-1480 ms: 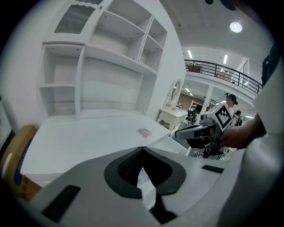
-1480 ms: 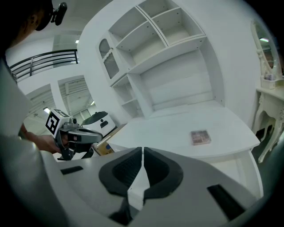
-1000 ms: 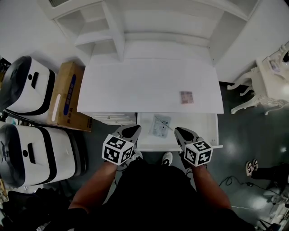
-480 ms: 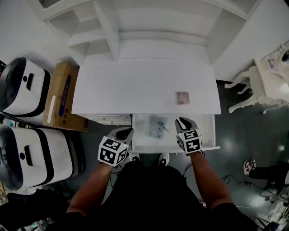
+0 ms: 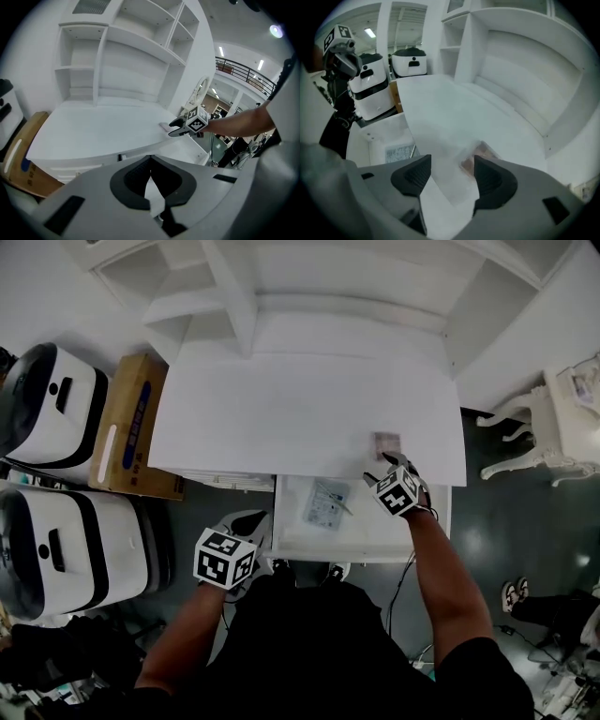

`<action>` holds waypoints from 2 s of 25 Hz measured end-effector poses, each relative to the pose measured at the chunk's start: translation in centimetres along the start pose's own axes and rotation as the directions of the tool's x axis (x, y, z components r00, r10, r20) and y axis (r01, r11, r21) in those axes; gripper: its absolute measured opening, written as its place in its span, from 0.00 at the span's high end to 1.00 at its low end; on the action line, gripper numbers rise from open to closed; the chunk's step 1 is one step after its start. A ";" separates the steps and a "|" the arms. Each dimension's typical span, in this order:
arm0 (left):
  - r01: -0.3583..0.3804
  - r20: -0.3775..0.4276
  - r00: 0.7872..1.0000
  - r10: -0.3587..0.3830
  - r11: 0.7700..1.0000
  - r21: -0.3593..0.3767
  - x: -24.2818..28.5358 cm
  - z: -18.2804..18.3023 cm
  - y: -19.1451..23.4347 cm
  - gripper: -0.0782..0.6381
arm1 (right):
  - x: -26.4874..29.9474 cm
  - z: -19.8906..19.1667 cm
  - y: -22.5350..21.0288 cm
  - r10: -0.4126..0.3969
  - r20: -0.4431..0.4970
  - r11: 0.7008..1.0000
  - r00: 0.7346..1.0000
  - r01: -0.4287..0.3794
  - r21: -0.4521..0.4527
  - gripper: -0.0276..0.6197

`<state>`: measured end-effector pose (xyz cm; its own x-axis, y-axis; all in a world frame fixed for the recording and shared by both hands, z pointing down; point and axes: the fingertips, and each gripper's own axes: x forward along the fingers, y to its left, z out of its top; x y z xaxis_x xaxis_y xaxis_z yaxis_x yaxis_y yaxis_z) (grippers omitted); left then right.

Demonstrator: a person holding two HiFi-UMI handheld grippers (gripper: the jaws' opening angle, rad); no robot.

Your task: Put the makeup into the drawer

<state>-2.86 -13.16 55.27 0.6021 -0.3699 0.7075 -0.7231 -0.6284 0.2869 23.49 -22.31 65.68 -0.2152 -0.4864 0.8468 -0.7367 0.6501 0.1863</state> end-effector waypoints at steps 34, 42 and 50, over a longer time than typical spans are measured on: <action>0.052 0.018 0.998 -0.052 0.998 0.036 1.4 1.2 -2.9 0.88 | -1.9 -3.4 3.8 0.161 0.068 0.974 0.985 -0.170 0.152 0.53; 0.034 0.022 0.999 -0.035 0.999 0.035 0.4 0.7 -2.7 0.88 | -3.9 -6.2 1.7 -0.145 0.362 0.396 0.921 -0.281 0.874 0.53; 0.003 0.004 1.000 -0.003 1.000 0.024 -0.9 -1.0 -2.0 0.88 | -2.1 -8.3 0.5 -0.327 0.493 -0.134 0.806 -0.556 0.820 0.55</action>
<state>-2.27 -10.88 54.69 0.6059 -0.3706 0.7039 -0.7129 -0.6457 0.2737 28.93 -16.10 68.10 -0.2487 -0.8928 0.3756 -0.3077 -0.2949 -0.9046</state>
